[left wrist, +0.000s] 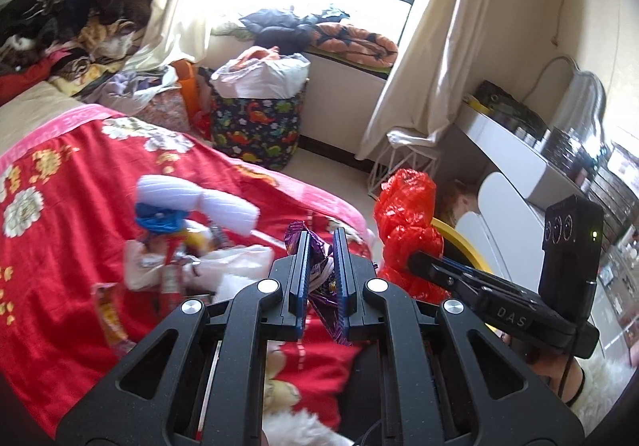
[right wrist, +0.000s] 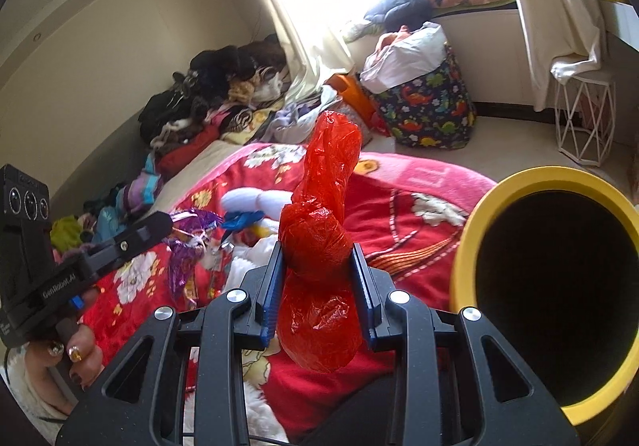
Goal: Collect trash
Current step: 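Carry both items over the yellow-rimmed bin and open both grippers to drop them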
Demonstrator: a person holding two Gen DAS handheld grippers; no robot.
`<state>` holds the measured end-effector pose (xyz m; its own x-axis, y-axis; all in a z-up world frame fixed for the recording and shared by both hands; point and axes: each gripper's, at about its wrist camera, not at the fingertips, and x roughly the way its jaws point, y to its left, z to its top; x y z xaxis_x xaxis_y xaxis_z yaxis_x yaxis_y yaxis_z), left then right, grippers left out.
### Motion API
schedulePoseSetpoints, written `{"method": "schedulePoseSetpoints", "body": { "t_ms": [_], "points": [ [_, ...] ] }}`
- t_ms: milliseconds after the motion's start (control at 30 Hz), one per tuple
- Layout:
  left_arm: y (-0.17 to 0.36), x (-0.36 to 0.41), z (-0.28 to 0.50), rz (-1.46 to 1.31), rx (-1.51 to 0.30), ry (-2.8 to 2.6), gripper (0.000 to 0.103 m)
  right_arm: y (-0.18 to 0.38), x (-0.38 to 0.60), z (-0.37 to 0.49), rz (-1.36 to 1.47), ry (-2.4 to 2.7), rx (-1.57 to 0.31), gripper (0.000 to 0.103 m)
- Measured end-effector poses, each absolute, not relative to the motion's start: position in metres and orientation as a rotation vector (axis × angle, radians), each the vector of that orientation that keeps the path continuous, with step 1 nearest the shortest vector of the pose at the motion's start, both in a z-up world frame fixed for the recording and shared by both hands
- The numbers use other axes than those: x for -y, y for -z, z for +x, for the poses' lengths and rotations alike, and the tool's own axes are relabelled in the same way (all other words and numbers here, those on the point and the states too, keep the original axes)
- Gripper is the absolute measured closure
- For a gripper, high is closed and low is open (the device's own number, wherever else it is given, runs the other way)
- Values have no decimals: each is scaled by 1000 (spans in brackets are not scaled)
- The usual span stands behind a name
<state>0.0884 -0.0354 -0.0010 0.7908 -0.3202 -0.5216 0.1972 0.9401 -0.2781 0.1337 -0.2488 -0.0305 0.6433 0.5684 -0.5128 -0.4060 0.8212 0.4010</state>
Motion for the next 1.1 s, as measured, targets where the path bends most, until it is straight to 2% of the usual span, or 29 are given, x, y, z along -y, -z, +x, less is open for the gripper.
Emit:
{"method": "schedulePoseSetpoints", "body": {
  "t_ms": [533,1100],
  "points": [
    [5,106,99,-134,-627,397,96,26,332,133,364,-400,-640,73],
    [17,155,119,-100,-660,466,96,51,391,136,419,-261,-712,73]
  ]
}}
